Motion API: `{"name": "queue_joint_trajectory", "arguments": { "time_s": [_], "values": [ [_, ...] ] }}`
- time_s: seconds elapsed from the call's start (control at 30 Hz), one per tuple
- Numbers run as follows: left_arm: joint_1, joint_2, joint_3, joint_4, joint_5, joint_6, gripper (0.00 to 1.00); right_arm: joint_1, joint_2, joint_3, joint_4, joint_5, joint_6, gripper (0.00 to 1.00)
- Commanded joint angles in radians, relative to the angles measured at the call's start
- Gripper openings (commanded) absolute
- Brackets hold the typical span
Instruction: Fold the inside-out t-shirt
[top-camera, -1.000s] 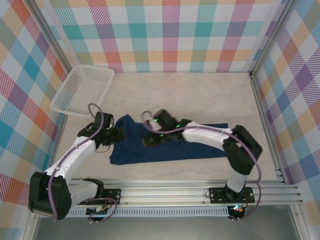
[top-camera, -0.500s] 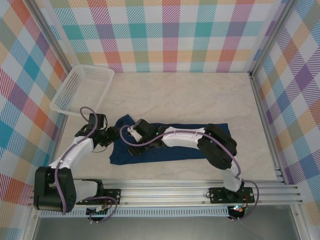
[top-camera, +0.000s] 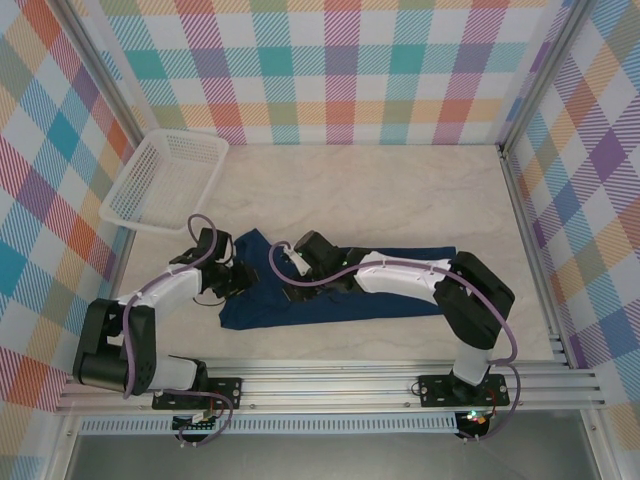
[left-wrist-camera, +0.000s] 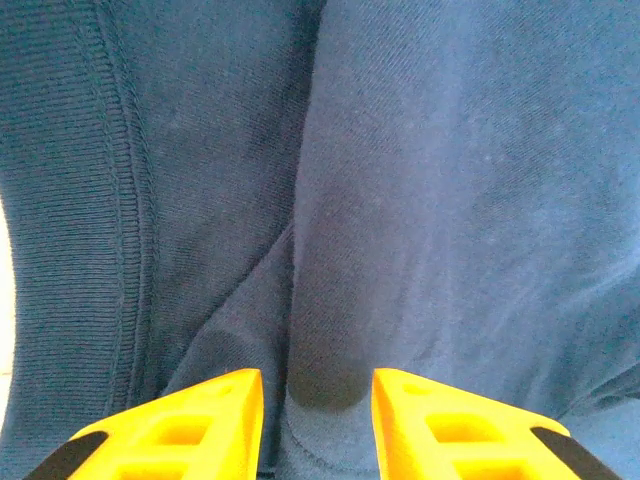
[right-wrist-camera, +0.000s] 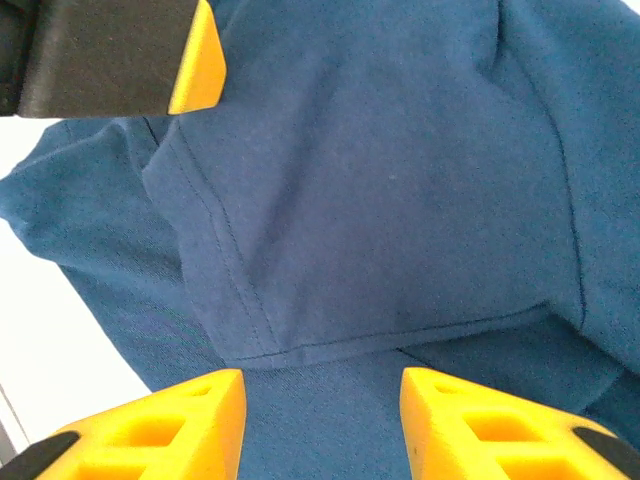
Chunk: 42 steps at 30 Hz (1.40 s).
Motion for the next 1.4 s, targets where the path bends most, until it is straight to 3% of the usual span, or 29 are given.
{"name": "queue_joint_trajectory", "arguments": {
  "time_s": [0.0,0.37,0.67,1.1,1.2,1.37],
  "values": [
    [-0.013,-0.003,-0.006,0.024,0.019,0.013,0.28,-0.001,-0.028,-0.01,-0.024,0.013,0.011,0.45],
    [-0.017,-0.023,-0.006,-0.005,0.023,0.016,0.0,-0.016,-0.06,-0.021,-0.05,0.036,0.018,0.44],
    [-0.096,-0.149,0.07,-0.262,-0.067,-0.006,0.0,-0.056,-0.143,-0.067,-0.079,0.047,0.03,0.44],
    [-0.123,-0.143,0.185,-0.514,-0.098,-0.019,0.0,-0.109,-0.214,-0.156,-0.036,0.008,0.031,0.44],
    [-0.126,-0.125,0.205,-0.538,-0.079,-0.018,0.0,-0.115,-0.209,-0.159,-0.029,-0.029,0.023,0.45],
    [-0.127,-0.08,0.219,-0.533,-0.069,-0.012,0.0,-0.098,-0.184,-0.19,0.092,-0.226,0.066,0.46]
  ]
}}
